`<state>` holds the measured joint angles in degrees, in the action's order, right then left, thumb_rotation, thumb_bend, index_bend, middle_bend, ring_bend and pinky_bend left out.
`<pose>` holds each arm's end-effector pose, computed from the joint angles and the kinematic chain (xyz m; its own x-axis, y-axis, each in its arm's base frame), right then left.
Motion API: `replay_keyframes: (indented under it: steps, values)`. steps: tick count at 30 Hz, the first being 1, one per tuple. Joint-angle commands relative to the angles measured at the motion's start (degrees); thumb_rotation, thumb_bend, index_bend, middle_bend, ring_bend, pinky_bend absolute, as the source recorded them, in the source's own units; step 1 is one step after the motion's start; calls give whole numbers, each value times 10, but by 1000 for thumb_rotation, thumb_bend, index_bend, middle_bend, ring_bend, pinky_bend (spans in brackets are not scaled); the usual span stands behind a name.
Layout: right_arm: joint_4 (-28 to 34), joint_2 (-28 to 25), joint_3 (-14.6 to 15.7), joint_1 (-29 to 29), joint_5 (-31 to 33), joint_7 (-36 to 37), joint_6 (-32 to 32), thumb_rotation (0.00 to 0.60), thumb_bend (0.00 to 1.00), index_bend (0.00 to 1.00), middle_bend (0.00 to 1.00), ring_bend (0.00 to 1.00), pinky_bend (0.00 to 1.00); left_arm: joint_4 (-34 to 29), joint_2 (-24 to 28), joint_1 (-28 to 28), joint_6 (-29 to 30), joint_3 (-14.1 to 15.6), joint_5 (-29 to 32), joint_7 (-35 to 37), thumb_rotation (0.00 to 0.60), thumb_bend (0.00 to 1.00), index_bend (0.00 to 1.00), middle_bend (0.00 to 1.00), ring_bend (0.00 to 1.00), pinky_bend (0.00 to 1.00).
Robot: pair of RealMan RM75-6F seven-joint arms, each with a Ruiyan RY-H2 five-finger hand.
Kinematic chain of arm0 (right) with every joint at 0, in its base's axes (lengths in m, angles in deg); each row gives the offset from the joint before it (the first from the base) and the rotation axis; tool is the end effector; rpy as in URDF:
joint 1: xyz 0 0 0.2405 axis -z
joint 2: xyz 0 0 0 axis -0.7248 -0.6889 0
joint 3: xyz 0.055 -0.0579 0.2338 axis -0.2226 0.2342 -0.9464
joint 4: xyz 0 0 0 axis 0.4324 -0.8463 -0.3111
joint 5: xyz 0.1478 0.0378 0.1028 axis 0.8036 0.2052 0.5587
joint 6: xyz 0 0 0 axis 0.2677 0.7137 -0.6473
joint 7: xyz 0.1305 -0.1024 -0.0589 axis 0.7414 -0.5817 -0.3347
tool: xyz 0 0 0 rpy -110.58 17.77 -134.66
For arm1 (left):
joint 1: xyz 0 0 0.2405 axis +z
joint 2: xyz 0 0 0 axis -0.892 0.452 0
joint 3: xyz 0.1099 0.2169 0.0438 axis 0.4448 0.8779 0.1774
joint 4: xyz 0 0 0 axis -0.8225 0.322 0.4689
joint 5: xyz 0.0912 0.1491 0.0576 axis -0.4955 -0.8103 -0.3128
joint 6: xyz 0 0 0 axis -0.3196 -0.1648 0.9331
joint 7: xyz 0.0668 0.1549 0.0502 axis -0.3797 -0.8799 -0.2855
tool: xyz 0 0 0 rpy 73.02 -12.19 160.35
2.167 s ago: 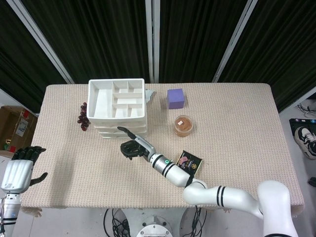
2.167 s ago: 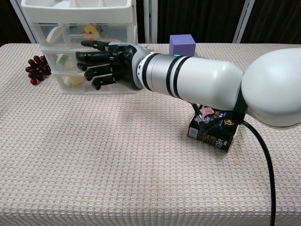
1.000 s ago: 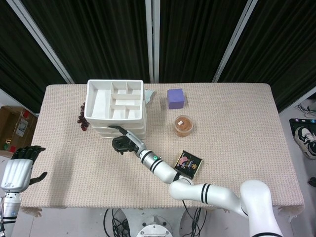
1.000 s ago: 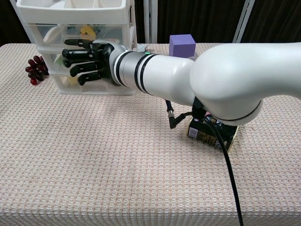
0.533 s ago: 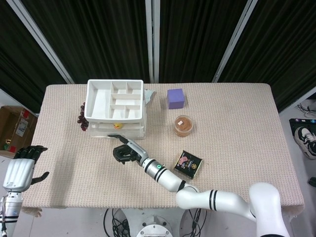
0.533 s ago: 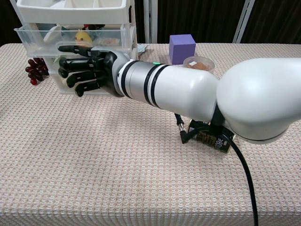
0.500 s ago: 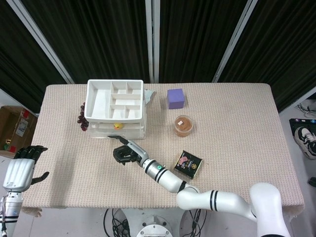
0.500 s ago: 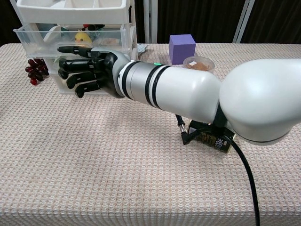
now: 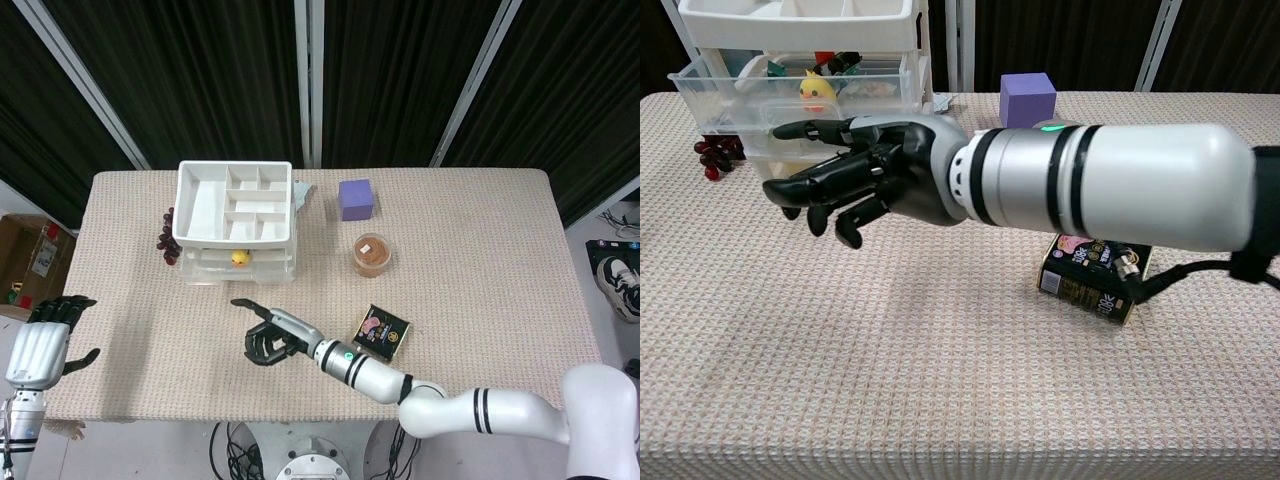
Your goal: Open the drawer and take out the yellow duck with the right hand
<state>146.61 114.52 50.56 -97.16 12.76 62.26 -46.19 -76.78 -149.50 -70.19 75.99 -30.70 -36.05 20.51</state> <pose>0.0235 -0.2903 -0.0675 -0.4131 -0.8644 0.2867 -0.7296 0.1257 -0.6722 -0.2999 0.2208 0.1535 0.4931 0.0135 0.8698 0.8696 -0.0363 -0.4924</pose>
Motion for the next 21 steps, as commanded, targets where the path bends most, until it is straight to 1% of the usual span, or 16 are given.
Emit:
replay_keyframes:
  steps: [1,4,7,11,15,21]
  values:
    - [51,-52,15,24,-45,-53,41,600,355,0,612,608,721,-2,1,1,3,-1,-1,0,600,138,258,220,182,206]
    - [55,-72,12,25,-35,-79,64,600,381,0,629,627,730,-4,2,1,4,0,-3,-2,600,138,258,220,182,206]
    - [43,-82,13,13,-9,-117,82,600,391,0,641,642,739,-7,1,2,3,2,-2,-4,600,138,258,220,182,206]
    - [30,-91,17,-11,44,-151,79,600,427,0,652,652,751,-10,1,2,1,1,-1,-7,600,138,258,220,182,206]
    - [13,-93,24,-39,92,-186,80,600,428,0,659,661,761,-14,3,-1,-1,0,0,-10,600,138,258,220,182,206]
    - [-1,-95,35,-66,145,-219,85,600,439,0,674,675,771,-16,5,-3,-4,-1,1,-13,600,138,258,220,182,207]
